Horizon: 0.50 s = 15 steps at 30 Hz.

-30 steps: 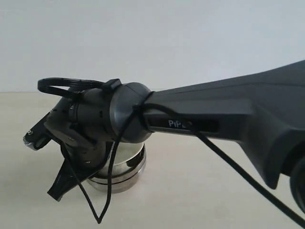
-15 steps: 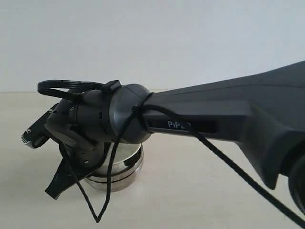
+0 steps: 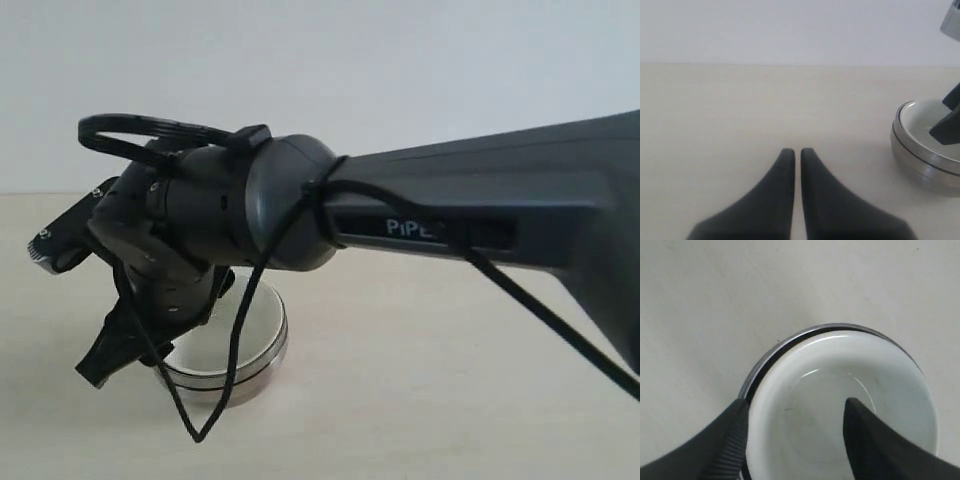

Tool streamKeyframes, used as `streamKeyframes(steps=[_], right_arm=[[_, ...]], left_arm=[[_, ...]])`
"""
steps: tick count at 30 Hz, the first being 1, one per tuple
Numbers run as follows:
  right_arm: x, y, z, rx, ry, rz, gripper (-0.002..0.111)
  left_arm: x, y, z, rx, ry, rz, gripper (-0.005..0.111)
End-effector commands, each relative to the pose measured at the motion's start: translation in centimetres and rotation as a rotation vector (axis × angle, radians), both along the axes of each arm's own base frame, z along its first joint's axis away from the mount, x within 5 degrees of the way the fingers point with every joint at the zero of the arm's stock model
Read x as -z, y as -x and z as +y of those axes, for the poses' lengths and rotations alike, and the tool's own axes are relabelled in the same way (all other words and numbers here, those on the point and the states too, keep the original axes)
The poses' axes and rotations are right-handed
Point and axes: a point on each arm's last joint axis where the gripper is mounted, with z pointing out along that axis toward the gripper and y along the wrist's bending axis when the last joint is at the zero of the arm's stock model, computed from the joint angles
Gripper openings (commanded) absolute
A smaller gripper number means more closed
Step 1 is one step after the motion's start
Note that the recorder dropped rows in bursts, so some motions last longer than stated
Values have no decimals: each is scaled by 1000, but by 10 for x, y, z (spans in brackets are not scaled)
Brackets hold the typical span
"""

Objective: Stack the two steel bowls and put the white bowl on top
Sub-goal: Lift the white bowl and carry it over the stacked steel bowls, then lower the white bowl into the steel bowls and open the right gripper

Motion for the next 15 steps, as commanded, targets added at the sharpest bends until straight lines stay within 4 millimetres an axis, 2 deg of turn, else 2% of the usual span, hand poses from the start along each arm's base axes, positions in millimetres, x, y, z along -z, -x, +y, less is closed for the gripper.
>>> streamKeyframes(steps=[1, 3, 5, 8, 9, 13, 15], right_arm=[[-24, 3, -8, 9, -24, -24, 50], [-31, 4, -10, 12, -29, -28, 46], [-36, 4, -12, 14, -32, -33, 33], [-37, 3, -13, 9, -23, -52, 4], [-37, 3, -13, 8, -20, -57, 0], [-36, -5, -18, 67, -43, -41, 0], [-36, -21, -29, 133, -55, -30, 0]], left_arm=[[0, 0, 0, 3, 5, -7, 4], [0, 0, 0, 3, 5, -7, 4], [0, 0, 0, 3, 5, -7, 4], [0, 0, 0, 3, 5, -7, 4], [0, 0, 0, 3, 5, -7, 4], [0, 0, 0, 3, 5, -7, 4], [0, 0, 0, 3, 5, -7, 4]])
